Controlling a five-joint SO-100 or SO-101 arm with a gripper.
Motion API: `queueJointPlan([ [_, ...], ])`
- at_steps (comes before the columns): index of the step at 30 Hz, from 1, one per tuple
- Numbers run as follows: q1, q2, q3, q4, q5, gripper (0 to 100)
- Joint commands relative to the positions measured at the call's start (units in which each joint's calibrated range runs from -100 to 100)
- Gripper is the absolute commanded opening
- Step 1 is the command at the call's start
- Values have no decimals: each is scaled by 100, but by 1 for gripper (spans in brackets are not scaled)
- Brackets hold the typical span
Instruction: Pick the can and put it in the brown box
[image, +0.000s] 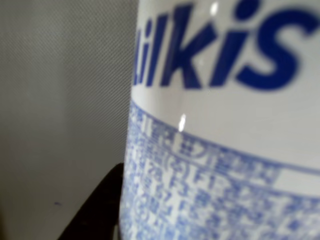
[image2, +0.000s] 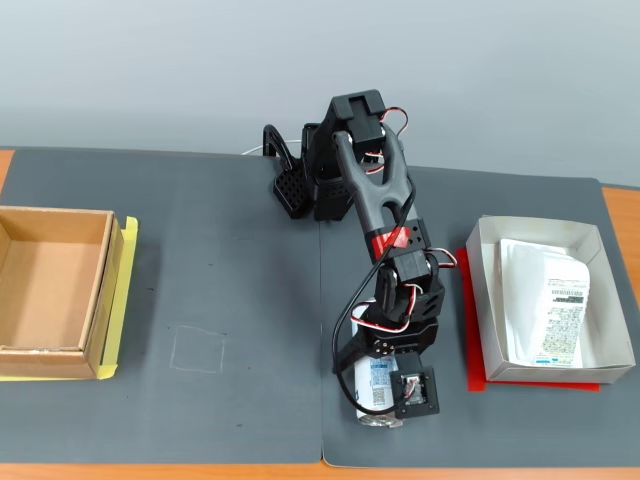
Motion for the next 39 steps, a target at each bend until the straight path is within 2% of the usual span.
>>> queueJointPlan([
  [1,0,-34,-283,-20,24,25],
  [5,8,-34,-283,-12,29,21],
  [14,0,-34,-219,49,-7,19],
  [19,0,-34,-228,58,19,11],
  [23,24,-119,-246,75,24,10],
  [30,81,-492,-798,943,61,11],
  [35,276,-915,-1179,1307,639,11],
  [36,406,-1161,-1341,1428,936,11],
  [39,634,-1593,-1613,1671,1342,11],
])
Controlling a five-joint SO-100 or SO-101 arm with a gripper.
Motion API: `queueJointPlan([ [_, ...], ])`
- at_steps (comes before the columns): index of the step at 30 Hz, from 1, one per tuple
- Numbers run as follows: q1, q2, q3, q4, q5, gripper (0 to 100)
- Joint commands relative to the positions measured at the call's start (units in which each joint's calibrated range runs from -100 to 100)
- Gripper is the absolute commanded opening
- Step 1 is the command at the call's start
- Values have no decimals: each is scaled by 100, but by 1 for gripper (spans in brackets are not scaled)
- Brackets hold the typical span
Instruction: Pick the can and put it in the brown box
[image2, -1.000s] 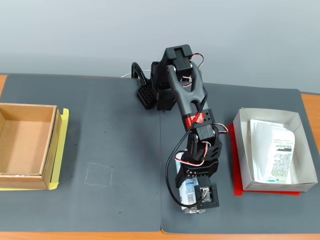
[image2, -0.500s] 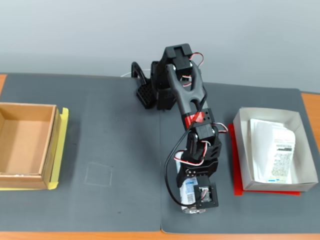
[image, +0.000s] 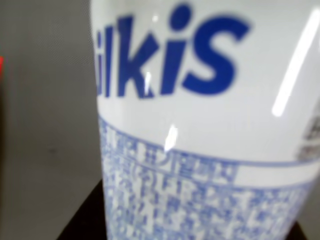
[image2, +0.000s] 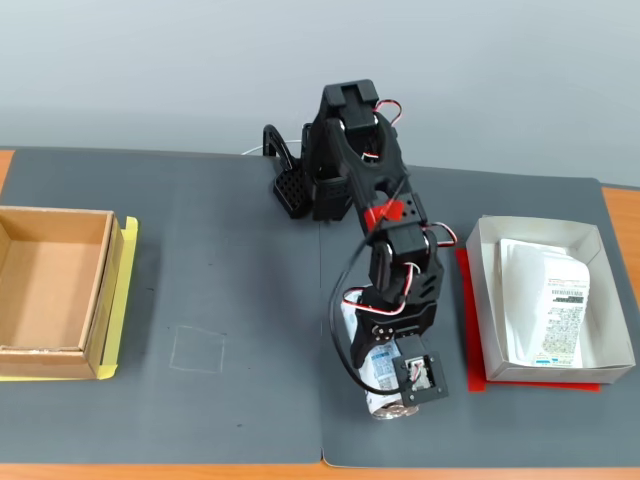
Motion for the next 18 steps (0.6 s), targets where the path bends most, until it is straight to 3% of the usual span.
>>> queueJointPlan([
  [1,391,-926,-706,322,682,11],
  [18,3389,-1739,-1005,452,3157,10],
])
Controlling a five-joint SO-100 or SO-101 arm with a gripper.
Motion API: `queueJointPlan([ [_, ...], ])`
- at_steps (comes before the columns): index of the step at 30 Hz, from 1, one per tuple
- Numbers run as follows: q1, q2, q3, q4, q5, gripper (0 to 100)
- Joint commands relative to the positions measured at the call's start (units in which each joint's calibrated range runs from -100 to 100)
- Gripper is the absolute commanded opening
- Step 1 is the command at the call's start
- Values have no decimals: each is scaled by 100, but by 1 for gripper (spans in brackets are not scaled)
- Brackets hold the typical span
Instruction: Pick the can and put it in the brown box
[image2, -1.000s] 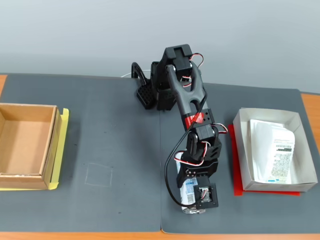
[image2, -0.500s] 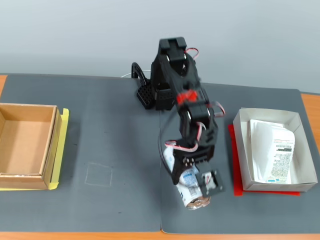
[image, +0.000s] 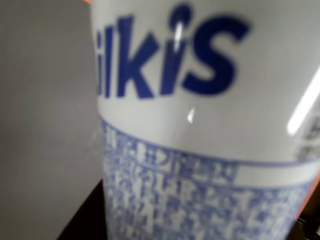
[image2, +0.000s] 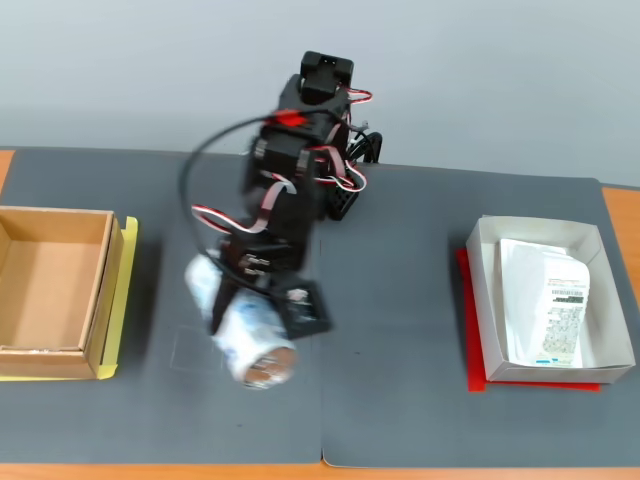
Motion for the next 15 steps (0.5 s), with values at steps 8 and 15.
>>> queueJointPlan([
  [8,1655,-166,-352,-449,997,11],
  [15,2345,283,-361,-1602,1002,11],
])
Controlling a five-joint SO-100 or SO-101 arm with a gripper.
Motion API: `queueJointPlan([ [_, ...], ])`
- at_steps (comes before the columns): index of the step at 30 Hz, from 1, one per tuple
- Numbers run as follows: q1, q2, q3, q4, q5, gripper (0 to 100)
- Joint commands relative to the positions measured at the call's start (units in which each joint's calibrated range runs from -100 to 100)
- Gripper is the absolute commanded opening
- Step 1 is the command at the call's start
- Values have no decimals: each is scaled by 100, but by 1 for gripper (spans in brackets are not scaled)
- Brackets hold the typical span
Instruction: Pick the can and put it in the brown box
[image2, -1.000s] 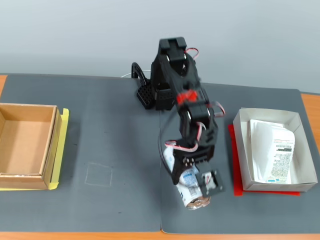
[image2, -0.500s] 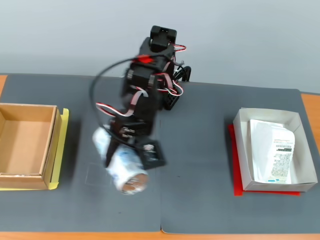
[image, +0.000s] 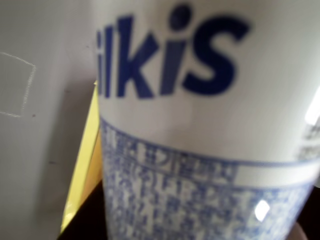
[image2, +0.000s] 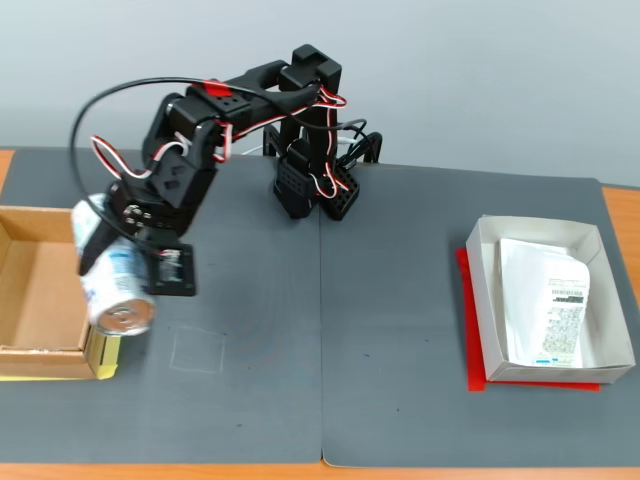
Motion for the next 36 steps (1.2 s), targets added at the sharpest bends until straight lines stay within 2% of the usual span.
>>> queueJointPlan([
  [1,324,181,-343,-763,25,11],
  [12,934,994,-388,-1830,25,11],
  [21,1202,2036,-1583,-1804,4,11],
  [26,1210,2155,-1601,-1778,-1,12],
  [28,1210,2155,-1583,-1770,-6,16],
  [34,1234,2155,-1574,-1440,-11,42],
  [36,1210,2147,-1574,-1145,-11,45],
])
